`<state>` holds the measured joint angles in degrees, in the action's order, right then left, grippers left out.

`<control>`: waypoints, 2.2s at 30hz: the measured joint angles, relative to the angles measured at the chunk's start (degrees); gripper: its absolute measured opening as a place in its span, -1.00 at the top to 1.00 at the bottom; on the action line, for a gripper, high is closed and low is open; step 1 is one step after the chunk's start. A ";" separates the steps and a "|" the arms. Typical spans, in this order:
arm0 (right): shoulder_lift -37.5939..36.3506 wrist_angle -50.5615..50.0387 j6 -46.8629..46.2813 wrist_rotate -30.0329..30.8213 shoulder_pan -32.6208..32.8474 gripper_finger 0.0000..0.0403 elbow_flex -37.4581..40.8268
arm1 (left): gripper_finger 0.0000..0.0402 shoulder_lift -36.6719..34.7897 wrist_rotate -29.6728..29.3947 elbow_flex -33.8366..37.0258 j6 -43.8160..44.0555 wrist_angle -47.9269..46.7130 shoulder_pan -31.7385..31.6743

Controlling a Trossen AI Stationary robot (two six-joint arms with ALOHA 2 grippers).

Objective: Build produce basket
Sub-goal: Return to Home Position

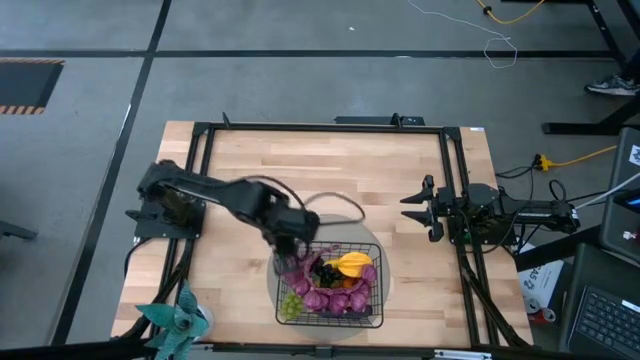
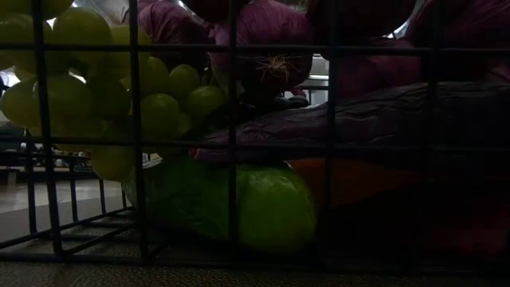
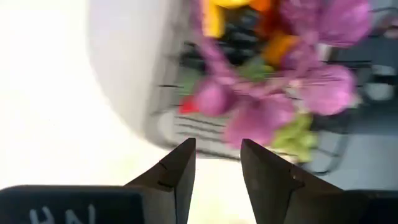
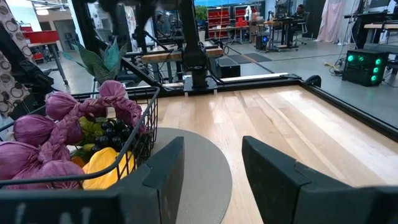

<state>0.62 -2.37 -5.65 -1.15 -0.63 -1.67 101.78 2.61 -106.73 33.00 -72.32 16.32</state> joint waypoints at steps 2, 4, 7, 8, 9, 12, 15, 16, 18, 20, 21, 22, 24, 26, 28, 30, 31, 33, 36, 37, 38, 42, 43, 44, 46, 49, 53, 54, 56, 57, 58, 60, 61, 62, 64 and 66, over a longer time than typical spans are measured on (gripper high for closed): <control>0.00 0.00 -0.06 0.00 -0.02 0.18 0.00 | 0.39 -2.84 -4.04 -0.01 -1.31 -3.02 -0.02; 0.00 -0.01 0.00 0.02 -0.01 0.18 0.00 | 0.39 -6.04 -6.50 0.01 -2.54 -3.29 0.02; 0.00 0.00 -0.07 0.02 -0.01 0.18 0.00 | 0.39 -11.93 -9.66 -0.02 -7.38 -2.38 0.37; 0.00 0.00 -0.04 0.02 0.01 0.18 0.00 | 0.39 -13.86 -10.36 -0.06 -8.97 -1.71 0.35; 0.00 0.00 0.00 0.04 -0.02 0.18 0.00 | 0.39 -15.41 -11.49 -0.06 -10.29 -1.13 0.38; 0.00 0.00 -0.04 0.04 -0.02 0.18 0.00 | 0.39 -19.09 -15.91 -0.04 -13.26 -0.57 0.68; 0.00 0.00 0.00 0.04 -0.01 0.18 0.00 | 0.39 -22.26 -18.44 -0.06 -15.59 0.16 0.53; 0.00 0.00 0.00 0.04 -0.01 0.18 0.00 | 0.39 -23.27 -19.04 -0.04 -16.37 0.71 0.50; 0.00 0.00 -0.06 0.05 0.00 0.18 0.00 | 0.39 -24.69 -19.26 0.03 -17.40 2.43 0.58; 0.00 0.00 0.02 0.05 0.00 0.18 0.00 | 0.39 -26.20 -19.23 0.83 -18.66 5.51 0.60; 0.00 0.00 0.00 0.09 -0.01 0.18 0.00 | 0.39 -26.95 -19.06 1.73 -19.60 6.42 0.63; 0.00 0.00 0.00 0.08 0.00 0.18 0.00 | 0.39 -27.50 -18.48 2.87 -20.37 7.70 0.61; 0.00 0.00 0.02 0.08 0.00 0.18 0.00 | 0.39 -28.93 -17.88 5.78 -21.83 11.23 0.57; 0.00 0.00 -0.04 0.09 0.01 0.18 0.00 | 0.39 -30.68 -17.62 9.78 -22.04 12.73 0.66; -0.02 0.00 0.02 0.08 -0.01 0.18 0.00 | 0.39 -33.05 -17.26 13.86 -21.48 15.74 0.44; 0.00 0.00 -0.01 0.09 0.00 0.18 0.00 | 0.39 -35.84 -16.89 18.47 -20.55 17.31 -0.01; -0.02 0.00 -0.04 0.07 -0.01 0.18 0.00 | 0.39 -37.35 -16.46 20.80 -19.91 19.32 -0.31; 0.00 0.00 -0.02 0.09 0.00 0.18 0.00 | 0.39 -40.79 -15.35 25.65 -19.20 22.47 -0.88; 0.00 0.00 -0.01 0.09 0.00 0.18 0.00 | 0.39 -46.80 -14.26 33.30 -18.54 29.30 -1.65; 0.00 0.00 -0.04 0.07 0.01 0.18 0.00 | 0.39 -49.05 -14.29 36.21 -18.51 31.42 -1.72; -0.01 0.00 -0.01 0.09 -0.02 0.18 0.00 | 0.39 -51.04 -14.32 39.22 -18.52 34.29 -1.75; 0.01 0.00 -0.05 0.07 -0.01 0.18 0.00 | 0.39 -58.96 -14.23 50.89 -18.50 43.60 -1.71; 0.00 0.00 -0.04 0.07 0.00 0.18 0.00 | 0.39 -60.73 -14.25 53.70 -18.38 46.15 -1.71; 0.00 0.00 -0.01 0.08 -0.01 0.18 0.00 | 0.39 -62.50 -14.24 56.59 -18.28 48.84 -1.71; 0.00 0.00 0.00 0.07 0.01 0.18 0.00 | 0.39 -65.67 -13.91 62.10 -18.07 53.02 -1.73; 0.00 0.00 -0.02 0.07 0.00 0.18 0.00 | 0.39 -69.50 -13.38 69.11 -18.06 60.56 -1.73; 0.00 0.00 -0.04 0.07 -0.01 0.18 0.00 | 0.39 -73.35 -13.77 76.51 -18.11 67.09 -1.76; 0.00 0.00 -0.03 0.07 0.00 0.18 0.00 | 0.39 -74.17 -13.95 78.09 -18.12 67.76 -1.83; 0.00 0.00 0.00 0.07 0.00 0.18 0.00 | 0.39 -75.40 -14.01 80.75 -18.03 70.52 -2.10; 0.00 0.00 -0.02 0.07 0.01 0.18 0.00 | 0.39 -76.01 -13.83 82.00 -17.58 71.75 -2.23; 0.00 0.00 -0.04 0.07 0.00 0.18 0.00 | 0.39 -76.55 -13.63 83.40 -16.80 72.53 -2.38; 0.00 0.00 0.00 0.07 -0.01 0.18 0.00 | 0.39 -77.49 -13.38 85.80 -15.67 74.52 -2.62; 0.00 0.00 0.00 0.07 -0.02 0.18 0.00 | 0.39 -77.98 -13.08 87.00 -15.48 75.42 -2.73; 0.00 0.00 -0.02 0.07 -0.02 0.18 0.00 | 0.39 -78.45 -12.65 88.30 -15.37 76.29 -2.73; 0.00 0.00 -0.05 0.07 -0.02 0.18 0.00 | 0.39 -79.30 -12.17 90.62 -15.37 78.20 -2.71; 0.00 0.00 0.02 0.07 0.01 0.18 0.00 | 0.39 -80.17 -12.11 92.99 -15.41 81.40 -2.71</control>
<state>0.62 -2.37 -5.63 -1.08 -0.62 -1.67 21.61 -9.50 -13.74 17.59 9.08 13.61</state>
